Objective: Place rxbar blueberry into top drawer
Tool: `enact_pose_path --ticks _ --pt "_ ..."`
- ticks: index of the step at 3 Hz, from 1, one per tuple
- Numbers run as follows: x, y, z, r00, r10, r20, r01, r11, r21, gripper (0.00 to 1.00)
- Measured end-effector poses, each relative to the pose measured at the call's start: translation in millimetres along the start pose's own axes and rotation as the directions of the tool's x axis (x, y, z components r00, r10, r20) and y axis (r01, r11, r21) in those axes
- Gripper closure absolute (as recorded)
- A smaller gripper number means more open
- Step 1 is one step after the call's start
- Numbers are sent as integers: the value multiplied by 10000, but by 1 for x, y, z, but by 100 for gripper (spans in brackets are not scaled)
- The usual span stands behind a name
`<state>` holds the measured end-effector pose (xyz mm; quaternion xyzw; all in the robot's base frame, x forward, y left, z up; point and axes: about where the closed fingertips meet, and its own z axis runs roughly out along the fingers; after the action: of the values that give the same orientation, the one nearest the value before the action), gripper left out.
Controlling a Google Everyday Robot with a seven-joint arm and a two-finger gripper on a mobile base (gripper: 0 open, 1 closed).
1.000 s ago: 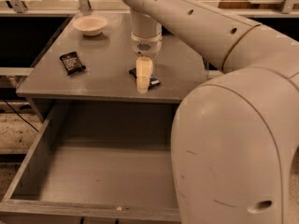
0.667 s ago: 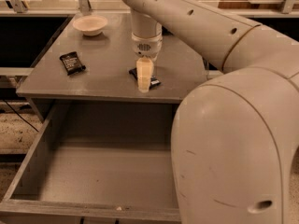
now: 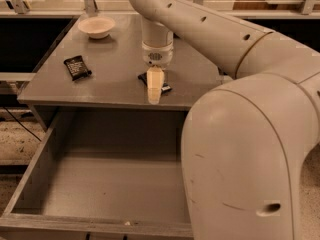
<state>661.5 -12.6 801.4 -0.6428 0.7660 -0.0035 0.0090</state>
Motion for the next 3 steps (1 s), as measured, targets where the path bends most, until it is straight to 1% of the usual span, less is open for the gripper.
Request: enact_pose_path --ticks 1,2,3 --pt "0 0 1 10000 -10 9 10 10000 -21 27" --pt "0 0 1 10000 -10 9 10 10000 -21 56" --pt "0 0 1 10000 -10 9 10 10000 -21 81"
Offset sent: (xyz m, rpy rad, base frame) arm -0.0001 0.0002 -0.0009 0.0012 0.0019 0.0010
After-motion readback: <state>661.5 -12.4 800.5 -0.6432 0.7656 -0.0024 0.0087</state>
